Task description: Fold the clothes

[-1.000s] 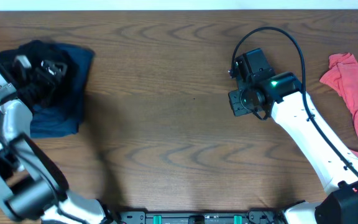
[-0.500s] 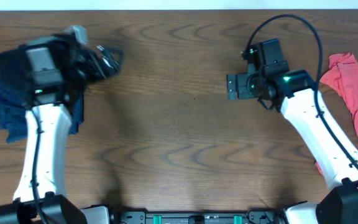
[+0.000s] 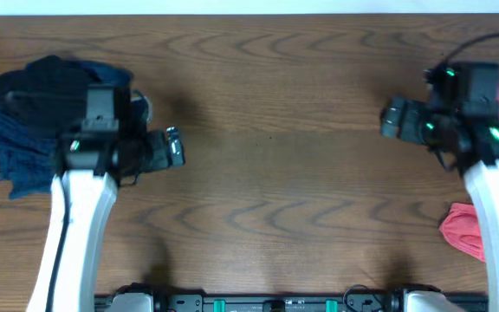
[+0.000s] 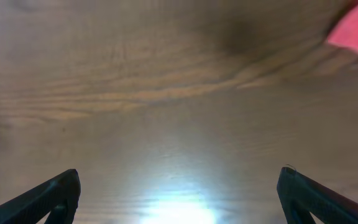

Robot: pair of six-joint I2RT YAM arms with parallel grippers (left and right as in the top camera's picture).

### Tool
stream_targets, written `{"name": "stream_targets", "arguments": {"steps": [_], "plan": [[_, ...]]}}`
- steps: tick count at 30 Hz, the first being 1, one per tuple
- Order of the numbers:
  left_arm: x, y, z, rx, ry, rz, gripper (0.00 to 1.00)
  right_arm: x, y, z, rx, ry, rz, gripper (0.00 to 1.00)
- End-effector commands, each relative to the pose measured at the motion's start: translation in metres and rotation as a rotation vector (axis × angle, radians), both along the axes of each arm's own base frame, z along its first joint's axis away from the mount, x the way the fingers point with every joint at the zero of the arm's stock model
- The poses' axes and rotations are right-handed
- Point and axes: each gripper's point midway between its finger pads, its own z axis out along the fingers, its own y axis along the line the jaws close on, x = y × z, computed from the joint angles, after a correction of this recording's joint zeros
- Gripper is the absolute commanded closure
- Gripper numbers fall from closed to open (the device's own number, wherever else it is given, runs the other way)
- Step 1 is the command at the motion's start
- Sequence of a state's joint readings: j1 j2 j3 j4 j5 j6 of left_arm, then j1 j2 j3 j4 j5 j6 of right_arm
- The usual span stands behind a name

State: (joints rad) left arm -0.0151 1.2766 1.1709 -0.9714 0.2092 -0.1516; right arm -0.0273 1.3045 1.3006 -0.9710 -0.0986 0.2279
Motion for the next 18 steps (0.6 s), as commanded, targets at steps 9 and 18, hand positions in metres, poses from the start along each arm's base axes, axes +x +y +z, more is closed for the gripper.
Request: {"name": "stream_targets", "arguments": {"steps": [9, 18], "plan": [[-0.071, 0.028, 0.093, 0.143, -0.616, 0.159, 0.02, -0.096, -0.005, 0.026, -0.073, -0.318, -0.048, 0.01], [-0.122, 0.035, 0.123, 0.091, -0.823, 0.181, 0.02, -0.159, -0.007, -0.013, -0.076, -0.235, -0.044, 0.01]]}}
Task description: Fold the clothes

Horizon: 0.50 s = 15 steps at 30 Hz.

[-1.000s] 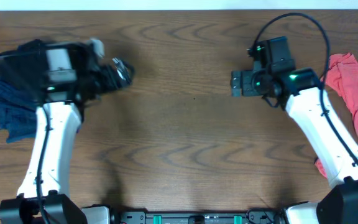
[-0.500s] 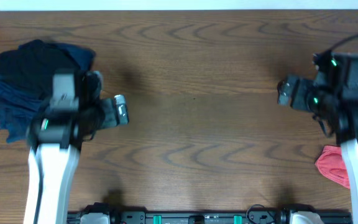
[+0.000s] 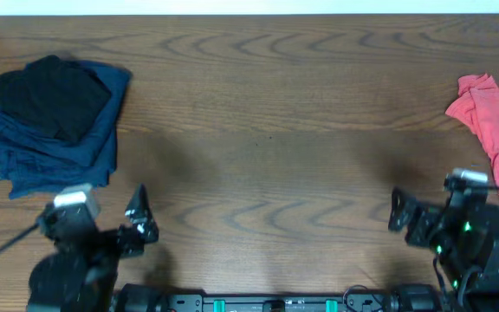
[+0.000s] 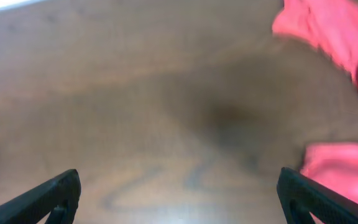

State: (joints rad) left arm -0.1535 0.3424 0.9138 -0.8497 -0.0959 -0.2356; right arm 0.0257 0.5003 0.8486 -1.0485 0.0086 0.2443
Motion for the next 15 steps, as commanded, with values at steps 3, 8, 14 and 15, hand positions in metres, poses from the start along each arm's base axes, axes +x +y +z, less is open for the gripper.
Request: {"name": "stream_targets", "arguments": {"steps": [3, 8, 14, 15], "plan": [[-0.011, 0.006, -0.001, -0.002, -0.019, 0.024, 0.02, -0.027, -0.003, -0.026, -0.009, 0.129, -0.014, 0.01], [-0.012, 0.006, -0.004, 0.0, -0.006, 0.024, 0.02, -0.028, -0.003, -0.027, -0.007, 0.133, -0.016, 0.01], [-0.012, 0.006, -0.004, 0.0, -0.006, 0.024, 0.02, -0.028, -0.003, -0.027, -0.007, 0.133, -0.017, 0.01], [-0.012, 0.006, -0.004, 0.0, -0.006, 0.024, 0.02, -0.028, -0.003, -0.027, -0.007, 0.134, -0.016, 0.01]]}}
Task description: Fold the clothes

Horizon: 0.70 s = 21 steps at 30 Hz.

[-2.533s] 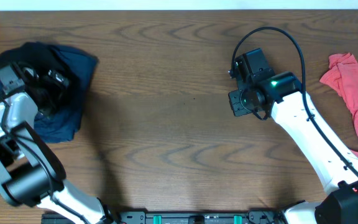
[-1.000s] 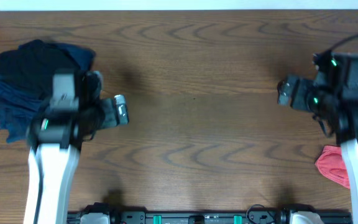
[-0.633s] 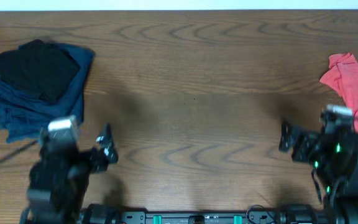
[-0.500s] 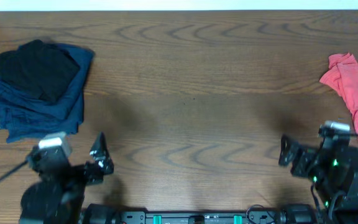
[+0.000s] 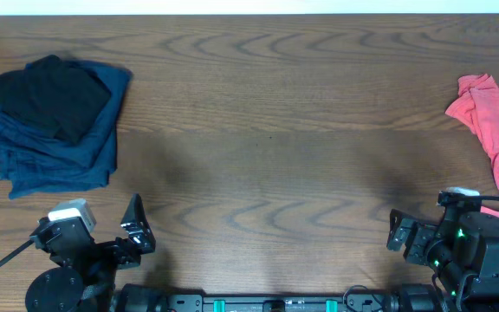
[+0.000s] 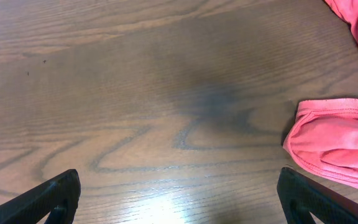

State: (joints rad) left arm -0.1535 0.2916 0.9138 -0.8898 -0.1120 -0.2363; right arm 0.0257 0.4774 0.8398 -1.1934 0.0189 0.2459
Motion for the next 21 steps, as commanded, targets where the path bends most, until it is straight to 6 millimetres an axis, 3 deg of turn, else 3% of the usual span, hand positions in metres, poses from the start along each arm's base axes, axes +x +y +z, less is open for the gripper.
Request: {"name": "stream_targets", "arguments": {"steps": [1, 6, 10, 14, 21], "plan": [[0.001, 0.001, -0.003, -0.003, 0.006, 0.009, 0.02, -0.001, 0.0, -0.001, 0.002, 0.003, -0.008, 0.01], [0.001, 0.001, -0.003, -0.003, 0.006, 0.009, 0.02, -0.001, 0.004, 0.006, 0.026, -0.05, 0.006, 0.01], [0.001, 0.001, -0.003, -0.004, 0.006, 0.009, 0.02, 0.02, 0.003, 0.034, -0.054, -0.273, 0.07, 0.01], [0.001, 0.001, -0.003, -0.003, 0.006, 0.009, 0.02, 0.035, 0.009, 0.049, -0.143, -0.498, 0.165, 0.01], [0.001, 0.001, -0.003, -0.003, 0.006, 0.009, 0.02, 0.059, 0.008, 0.043, -0.195, -0.76, 0.157, 0.01]]}}
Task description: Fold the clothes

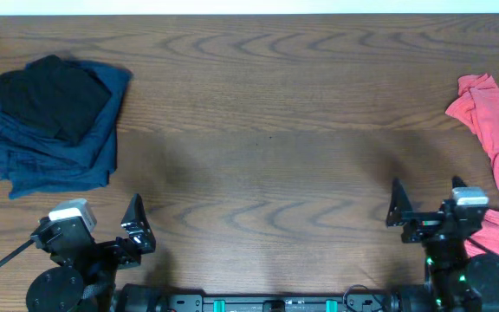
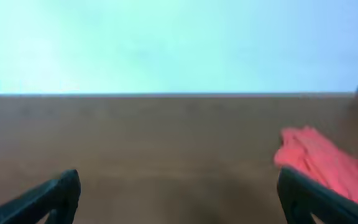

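A folded pile of dark blue clothes [image 1: 55, 143] with a black garment [image 1: 50, 95] on top lies at the far left. A loose red garment [image 1: 492, 117] lies crumpled at the right edge, also seen as the red garment [image 2: 319, 162] in the right wrist view. A pink piece lies beside the right arm. My right gripper [image 1: 426, 198] sits at the front right, open and empty, its fingers [image 2: 61, 193] wide apart. My left gripper [image 1: 139, 227] sits at the front left, open, holding nothing.
The brown wooden table [image 1: 267, 130] stretches between the pile and the red garment. A pale wall [image 2: 166, 43] stands beyond the table's far edge. Small red-and-white tags stick out at the pile's left side.
My right gripper has tilted up: its camera looked down at the table and the pink piece, and now looks level across the table to the far wall. The left arm has not moved.
Both arms were stretched over the table, the left beside the blue pile and the right near the red garment, both open. Then both were back at the front edge. The clothes lay unchanged throughout, and now the right wrist points level.
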Robot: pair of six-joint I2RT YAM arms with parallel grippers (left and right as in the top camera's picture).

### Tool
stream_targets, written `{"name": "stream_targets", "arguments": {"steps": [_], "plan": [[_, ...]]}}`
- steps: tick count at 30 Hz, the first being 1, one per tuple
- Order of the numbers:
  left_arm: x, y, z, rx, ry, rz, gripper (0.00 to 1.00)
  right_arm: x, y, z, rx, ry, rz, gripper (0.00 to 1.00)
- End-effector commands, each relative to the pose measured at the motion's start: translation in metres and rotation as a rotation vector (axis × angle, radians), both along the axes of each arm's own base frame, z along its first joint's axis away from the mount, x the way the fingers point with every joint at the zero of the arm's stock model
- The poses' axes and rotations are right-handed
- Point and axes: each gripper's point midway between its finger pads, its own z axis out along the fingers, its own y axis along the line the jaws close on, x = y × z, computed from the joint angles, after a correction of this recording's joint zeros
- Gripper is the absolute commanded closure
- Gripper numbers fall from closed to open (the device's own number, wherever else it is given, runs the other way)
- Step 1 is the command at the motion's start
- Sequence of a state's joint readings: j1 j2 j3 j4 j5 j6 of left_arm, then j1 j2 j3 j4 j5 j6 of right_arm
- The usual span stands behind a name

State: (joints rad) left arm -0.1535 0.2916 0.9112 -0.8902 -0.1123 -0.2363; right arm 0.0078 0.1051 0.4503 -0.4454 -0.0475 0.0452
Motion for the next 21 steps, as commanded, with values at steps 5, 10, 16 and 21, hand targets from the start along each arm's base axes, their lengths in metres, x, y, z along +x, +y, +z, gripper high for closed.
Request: {"name": "stream_targets", "arguments": {"steps": [5, 10, 16, 21], "plan": [[0.0, 0.001, -0.002, -0.004, 0.003, 0.008, 0.02, 0.023, -0.001, -0.032, -0.072, -0.161, 0.0, 0.01], [0.0, 0.001, -0.002, -0.004, 0.003, 0.008, 0.02, 0.034, -0.001, -0.059, -0.072, -0.195, -0.001, 0.01], [0.0, 0.001, -0.002, -0.004, 0.003, 0.008, 0.02, 0.034, -0.002, -0.098, -0.061, -0.032, -0.002, 0.01], [0.0, 0.001, -0.002, -0.004, 0.003, 0.009, 0.02, 0.034, -0.002, -0.101, -0.061, -0.022, -0.002, 0.01]]}}
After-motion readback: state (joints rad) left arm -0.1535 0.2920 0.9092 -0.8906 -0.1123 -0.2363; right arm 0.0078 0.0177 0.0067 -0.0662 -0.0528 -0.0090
